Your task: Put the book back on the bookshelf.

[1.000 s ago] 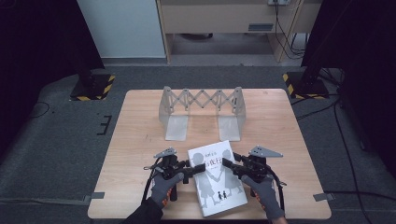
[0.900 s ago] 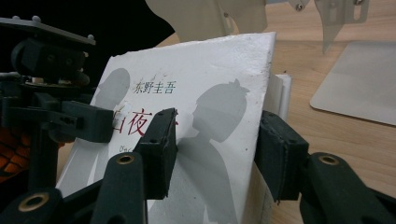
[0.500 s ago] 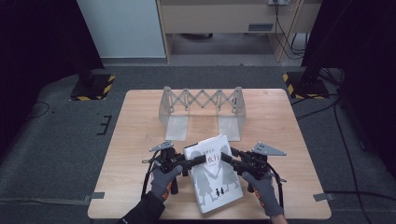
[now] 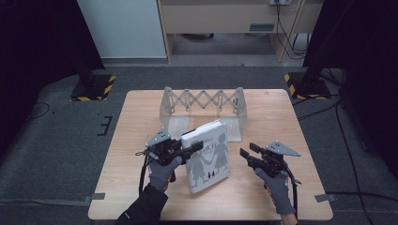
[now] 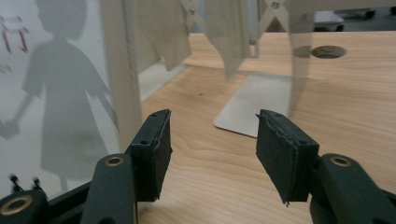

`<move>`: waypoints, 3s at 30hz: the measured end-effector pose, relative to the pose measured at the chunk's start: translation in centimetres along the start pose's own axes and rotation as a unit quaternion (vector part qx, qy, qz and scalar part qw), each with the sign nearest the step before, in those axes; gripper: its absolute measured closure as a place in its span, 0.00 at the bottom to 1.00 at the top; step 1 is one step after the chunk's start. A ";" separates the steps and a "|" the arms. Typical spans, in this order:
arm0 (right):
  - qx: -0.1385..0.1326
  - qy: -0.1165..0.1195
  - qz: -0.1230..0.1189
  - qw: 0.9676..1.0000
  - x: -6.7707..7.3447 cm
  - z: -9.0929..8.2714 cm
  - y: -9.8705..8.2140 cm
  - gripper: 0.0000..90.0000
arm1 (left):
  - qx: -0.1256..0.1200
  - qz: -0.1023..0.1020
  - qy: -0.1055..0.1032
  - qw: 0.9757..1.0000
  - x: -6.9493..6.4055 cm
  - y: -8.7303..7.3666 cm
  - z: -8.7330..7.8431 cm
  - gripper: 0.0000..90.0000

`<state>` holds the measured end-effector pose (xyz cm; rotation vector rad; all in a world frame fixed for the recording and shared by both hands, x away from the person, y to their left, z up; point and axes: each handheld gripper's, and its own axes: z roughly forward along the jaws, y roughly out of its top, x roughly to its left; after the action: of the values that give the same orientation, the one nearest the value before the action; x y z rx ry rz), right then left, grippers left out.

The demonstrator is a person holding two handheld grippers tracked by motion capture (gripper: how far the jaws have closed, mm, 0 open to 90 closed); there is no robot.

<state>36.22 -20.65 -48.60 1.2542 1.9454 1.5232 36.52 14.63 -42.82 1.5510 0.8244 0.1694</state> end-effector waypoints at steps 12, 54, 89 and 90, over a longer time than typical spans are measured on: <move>0.068 -0.079 -0.029 0.994 -2.0 0.3 -1.1 0.38 | 0.013 0.064 -0.017 0.998 -0.8 -1.5 -1.8 0.49; 0.190 -0.163 -0.028 0.968 -5.5 0.8 -4.2 0.04 | 0.036 0.124 0.005 0.992 -4.8 1.9 0.3 0.41; 0.192 -0.160 -0.027 0.968 -5.5 0.9 -4.1 0.03 | 0.102 0.144 0.053 0.983 -6.5 2.1 2.0 0.58; 0.192 -0.160 -0.027 0.968 -5.5 0.9 -4.1 0.03 | 0.102 0.137 0.056 0.984 -6.3 2.2 1.8 0.58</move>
<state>38.12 -24.72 -53.94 1.4770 2.0883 0.8702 33.79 9.60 -38.85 1.8600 0.7292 0.3863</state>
